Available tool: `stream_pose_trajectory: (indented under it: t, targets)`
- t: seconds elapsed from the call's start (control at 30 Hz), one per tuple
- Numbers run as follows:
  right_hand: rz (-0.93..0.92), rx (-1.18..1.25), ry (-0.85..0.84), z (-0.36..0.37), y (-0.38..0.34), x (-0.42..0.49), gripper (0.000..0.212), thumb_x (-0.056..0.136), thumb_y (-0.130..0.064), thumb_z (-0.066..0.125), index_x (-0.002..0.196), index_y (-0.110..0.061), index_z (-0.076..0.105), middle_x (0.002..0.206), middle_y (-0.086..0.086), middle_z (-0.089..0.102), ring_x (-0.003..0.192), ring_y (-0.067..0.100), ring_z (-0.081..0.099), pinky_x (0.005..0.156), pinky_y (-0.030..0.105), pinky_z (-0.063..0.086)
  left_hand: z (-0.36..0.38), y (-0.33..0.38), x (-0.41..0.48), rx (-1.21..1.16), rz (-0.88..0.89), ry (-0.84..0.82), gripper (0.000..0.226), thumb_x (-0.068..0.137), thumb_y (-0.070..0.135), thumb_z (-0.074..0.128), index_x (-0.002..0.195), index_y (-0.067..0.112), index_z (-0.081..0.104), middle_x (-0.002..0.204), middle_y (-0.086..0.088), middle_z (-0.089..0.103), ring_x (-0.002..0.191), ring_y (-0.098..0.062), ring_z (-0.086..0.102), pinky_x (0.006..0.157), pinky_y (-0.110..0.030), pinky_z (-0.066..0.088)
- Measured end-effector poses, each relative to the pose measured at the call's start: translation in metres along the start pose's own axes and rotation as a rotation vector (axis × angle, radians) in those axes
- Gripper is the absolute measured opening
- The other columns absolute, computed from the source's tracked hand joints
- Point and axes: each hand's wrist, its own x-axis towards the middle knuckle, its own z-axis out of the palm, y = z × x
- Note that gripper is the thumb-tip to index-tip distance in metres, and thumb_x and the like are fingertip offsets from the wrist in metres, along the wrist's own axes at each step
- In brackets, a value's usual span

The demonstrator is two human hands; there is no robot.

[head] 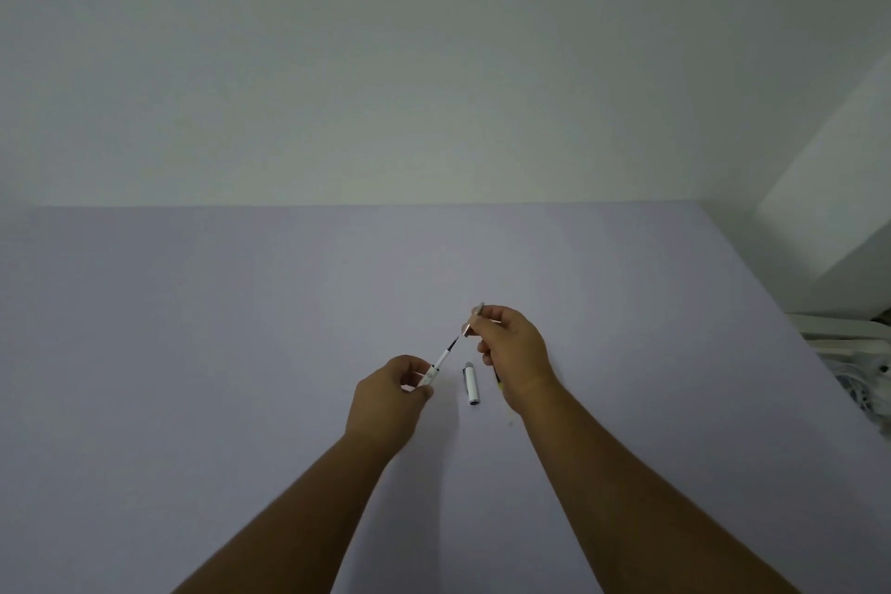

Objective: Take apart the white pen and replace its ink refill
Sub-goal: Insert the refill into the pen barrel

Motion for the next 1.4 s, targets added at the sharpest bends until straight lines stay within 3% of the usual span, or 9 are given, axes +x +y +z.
stream_pose_trajectory:
  t: [0.33, 0.53, 0.7, 1.0, 1.27, 1.4]
  targets:
    - [-0.068, -0.026, -0.031, -0.008, -0.017, -0.018, 0.004, 0.081, -0.025, 0.064, 0.084, -0.025, 0.065, 0.091, 0.004, 0.074, 0.068, 0.016, 0.056, 0.066, 0.032, 0.047, -0.01, 0.019, -0.012, 0.002, 0.055, 0.008, 0.014, 0.084, 0.02, 0.065, 0.089, 0.032, 0.06, 0.081, 0.013, 0.06, 0.072, -0.007, 0.057, 0.052, -0.013, 0.038]
    - [-0.092, 0.034, 0.033, -0.011, -0.031, -0.021, 0.006, 0.082, -0.026, 0.064, 0.088, -0.024, 0.065, 0.089, 0.001, 0.074, 0.064, 0.013, 0.055, 0.057, 0.024, 0.047, -0.017, 0.03, -0.017, -0.011, 0.077, 0.016, 0.016, 0.084, 0.019, 0.066, 0.086, 0.034, 0.061, 0.079, 0.017, 0.06, 0.071, -0.007, 0.057, 0.051, -0.016, 0.039]
    - [-0.131, -0.015, -0.038, -0.013, -0.04, -0.031, 0.006, 0.079, -0.025, 0.065, 0.084, -0.025, 0.065, 0.083, -0.002, 0.075, 0.065, 0.014, 0.054, 0.061, 0.027, 0.047, -0.023, 0.039, -0.02, -0.009, 0.113, 0.026, 0.015, 0.084, 0.019, 0.065, 0.087, 0.033, 0.061, 0.078, 0.017, 0.06, 0.069, -0.006, 0.057, 0.053, -0.019, 0.041]
    - [-0.204, -0.05, -0.121, -0.017, -0.051, -0.04, 0.014, 0.081, -0.022, 0.065, 0.092, -0.03, 0.065, 0.083, -0.006, 0.07, 0.068, 0.011, 0.056, 0.059, 0.021, 0.049, -0.031, 0.052, -0.02, 0.005, 0.163, 0.037, 0.012, 0.084, 0.02, 0.065, 0.092, 0.029, 0.065, 0.082, 0.013, 0.061, 0.071, -0.006, 0.057, 0.059, -0.015, 0.042]
    - [-0.204, -0.031, -0.22, -0.022, -0.065, -0.043, 0.009, 0.077, -0.021, 0.067, 0.084, -0.023, 0.071, 0.078, -0.001, 0.071, 0.055, 0.009, 0.049, 0.056, 0.022, 0.045, -0.037, 0.075, -0.024, -0.011, 0.239, 0.06, 0.015, 0.087, 0.019, 0.062, 0.1, 0.023, 0.068, 0.088, 0.007, 0.065, 0.07, -0.006, 0.055, 0.058, -0.016, 0.04]
    - [-0.179, -0.068, -0.206, -0.023, -0.073, -0.043, 0.014, 0.076, -0.033, 0.071, 0.072, -0.021, 0.067, 0.064, -0.006, 0.068, 0.05, 0.01, 0.046, 0.053, 0.023, 0.044, -0.043, 0.085, -0.024, 0.119, 0.296, 0.074, 0.014, 0.088, 0.023, 0.06, 0.1, 0.025, 0.067, 0.09, 0.008, 0.066, 0.075, -0.009, 0.058, 0.059, -0.015, 0.042]
